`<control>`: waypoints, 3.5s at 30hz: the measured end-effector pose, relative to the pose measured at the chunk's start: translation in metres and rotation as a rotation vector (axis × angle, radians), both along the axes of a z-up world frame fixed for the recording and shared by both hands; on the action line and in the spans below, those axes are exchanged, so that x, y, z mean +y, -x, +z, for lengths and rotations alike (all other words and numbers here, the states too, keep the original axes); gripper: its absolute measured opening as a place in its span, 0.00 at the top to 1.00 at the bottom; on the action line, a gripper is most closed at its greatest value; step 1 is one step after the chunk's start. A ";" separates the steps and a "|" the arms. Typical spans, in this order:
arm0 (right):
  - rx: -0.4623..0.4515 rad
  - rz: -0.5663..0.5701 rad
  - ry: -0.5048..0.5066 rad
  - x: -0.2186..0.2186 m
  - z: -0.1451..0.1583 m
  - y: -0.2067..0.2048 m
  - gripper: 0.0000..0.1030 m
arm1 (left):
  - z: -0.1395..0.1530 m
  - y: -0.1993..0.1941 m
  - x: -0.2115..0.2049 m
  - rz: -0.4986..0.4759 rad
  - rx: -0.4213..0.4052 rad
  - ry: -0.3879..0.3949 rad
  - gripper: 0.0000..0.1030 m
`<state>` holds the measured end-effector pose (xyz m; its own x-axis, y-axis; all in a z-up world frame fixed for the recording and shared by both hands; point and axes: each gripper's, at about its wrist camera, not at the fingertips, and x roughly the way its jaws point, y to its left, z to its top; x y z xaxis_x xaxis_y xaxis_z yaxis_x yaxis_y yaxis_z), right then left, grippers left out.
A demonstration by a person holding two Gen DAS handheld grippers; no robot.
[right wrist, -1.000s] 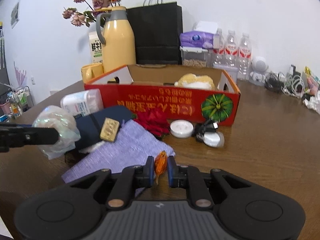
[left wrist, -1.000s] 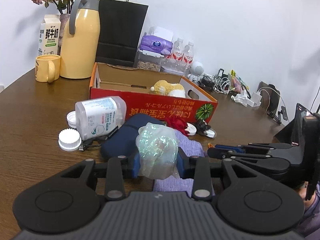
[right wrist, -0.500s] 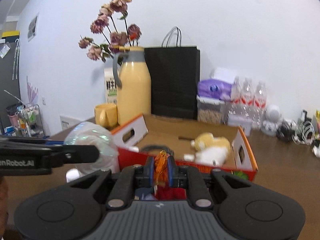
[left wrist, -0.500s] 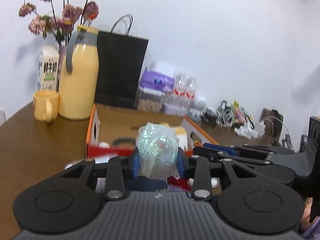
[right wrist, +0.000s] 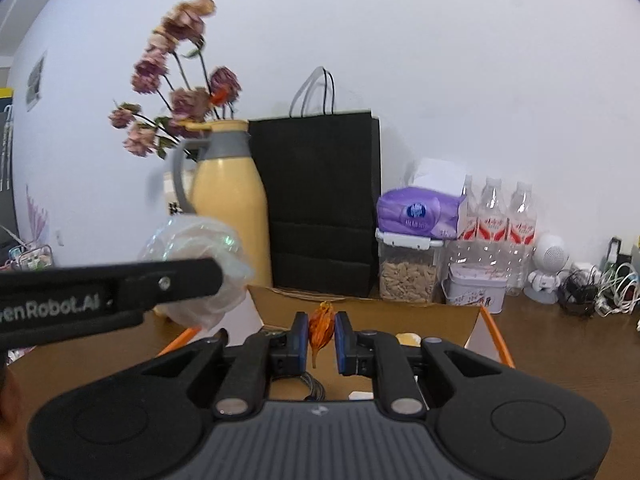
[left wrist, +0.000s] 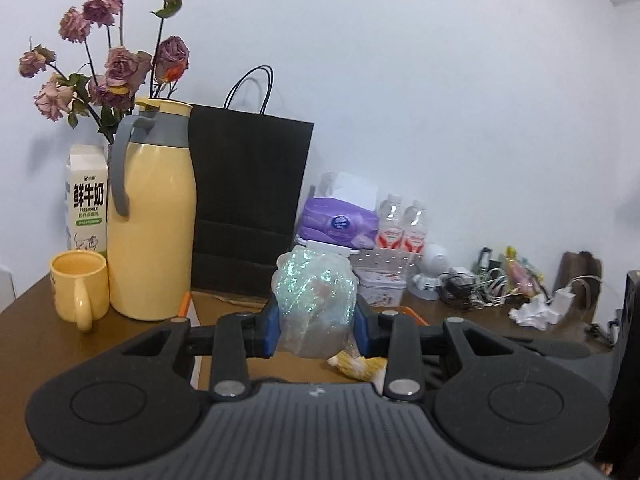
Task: Organize objects
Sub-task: 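Carry the bag with the left tool into the box while the right tool releases the tassel there, then withdraw both tools from the box back toward the items on the table, then grasp the black cable with the right tool while the left tool grasps the white ridged cap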
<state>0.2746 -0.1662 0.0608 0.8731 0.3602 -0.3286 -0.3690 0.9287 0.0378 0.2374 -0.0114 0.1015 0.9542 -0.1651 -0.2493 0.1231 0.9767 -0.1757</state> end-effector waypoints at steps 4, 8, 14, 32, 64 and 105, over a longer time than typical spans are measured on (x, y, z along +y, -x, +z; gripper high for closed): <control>0.057 -0.002 -0.009 -0.003 -0.020 -0.026 0.88 | -0.015 -0.028 0.001 0.022 0.051 0.002 0.65; 0.115 0.001 -0.008 -0.008 -0.040 -0.039 0.88 | -0.037 -0.047 -0.001 0.014 0.144 -0.021 0.65; 0.144 -0.003 0.035 -0.001 -0.053 -0.043 0.88 | -0.050 -0.051 0.000 0.014 0.191 -0.038 0.64; 0.119 -0.069 0.039 -0.007 -0.049 -0.036 0.00 | -0.043 -0.044 -0.002 0.122 0.133 -0.059 0.00; 0.043 -0.066 0.019 -0.058 -0.025 0.042 0.00 | -0.006 0.046 0.020 0.121 0.026 -0.054 0.00; 0.302 -0.085 0.157 -0.091 -0.079 0.034 0.41 | -0.059 0.109 0.104 0.269 0.270 -0.089 0.00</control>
